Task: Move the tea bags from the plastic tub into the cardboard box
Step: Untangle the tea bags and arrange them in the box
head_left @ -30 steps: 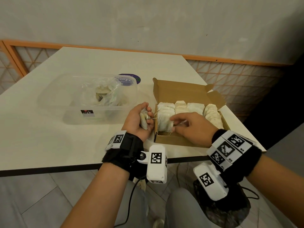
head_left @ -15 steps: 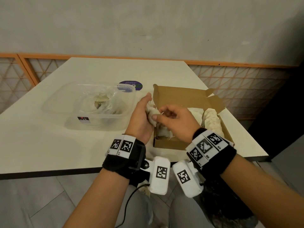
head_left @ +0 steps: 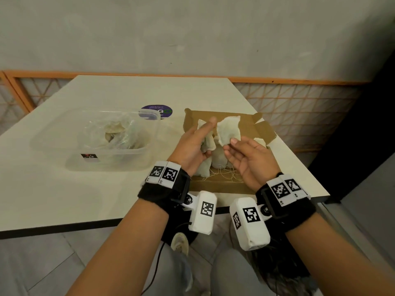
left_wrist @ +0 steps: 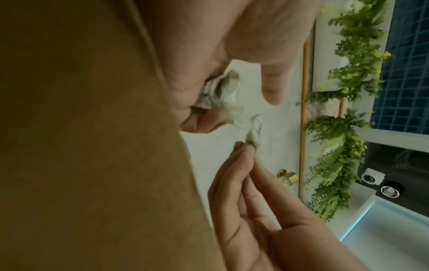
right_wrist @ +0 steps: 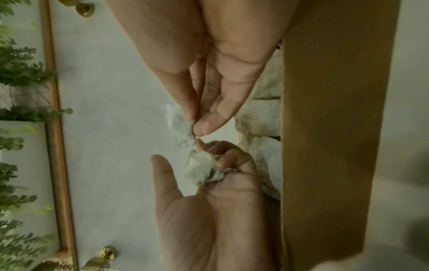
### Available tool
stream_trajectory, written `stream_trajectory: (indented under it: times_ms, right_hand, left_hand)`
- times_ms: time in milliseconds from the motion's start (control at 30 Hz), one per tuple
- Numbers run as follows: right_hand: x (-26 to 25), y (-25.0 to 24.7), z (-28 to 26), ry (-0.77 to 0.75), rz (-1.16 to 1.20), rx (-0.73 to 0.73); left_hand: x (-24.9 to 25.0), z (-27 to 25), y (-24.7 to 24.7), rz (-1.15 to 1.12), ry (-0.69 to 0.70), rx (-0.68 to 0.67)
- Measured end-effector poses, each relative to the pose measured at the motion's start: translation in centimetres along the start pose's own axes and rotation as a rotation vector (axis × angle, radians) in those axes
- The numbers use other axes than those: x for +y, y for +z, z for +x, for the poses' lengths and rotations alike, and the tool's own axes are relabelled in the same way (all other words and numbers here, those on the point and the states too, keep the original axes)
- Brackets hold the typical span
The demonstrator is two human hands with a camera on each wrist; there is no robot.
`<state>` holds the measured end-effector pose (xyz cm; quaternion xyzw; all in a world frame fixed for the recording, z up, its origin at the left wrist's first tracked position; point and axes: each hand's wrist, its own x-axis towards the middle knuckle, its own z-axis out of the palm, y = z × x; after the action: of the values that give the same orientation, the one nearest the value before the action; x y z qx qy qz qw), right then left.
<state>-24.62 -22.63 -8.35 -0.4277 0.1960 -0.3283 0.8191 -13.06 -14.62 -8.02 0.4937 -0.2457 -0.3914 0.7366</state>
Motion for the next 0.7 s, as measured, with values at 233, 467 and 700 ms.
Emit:
stream_trajectory:
  times_ms: [233,467,700]
  right_hand:
    - [-0.02,0.11,-0.22,0.014,-0.105,-0.092]
    - [0.13,0.17,-0.12,-0.019,-0.133,-0.015]
    - [-0.13,0.45,-0.45,-0.054,-0.222,-0.004]
  left_hand:
    - [-0.22,-0.11,-0.15,-0.014,0.033,-0.020]
    - [-0.18,-0.46,0.34,-0.007,0.029,-0.033]
    - [-0.06,-0.76,0.56,0.027,0.038,0.021]
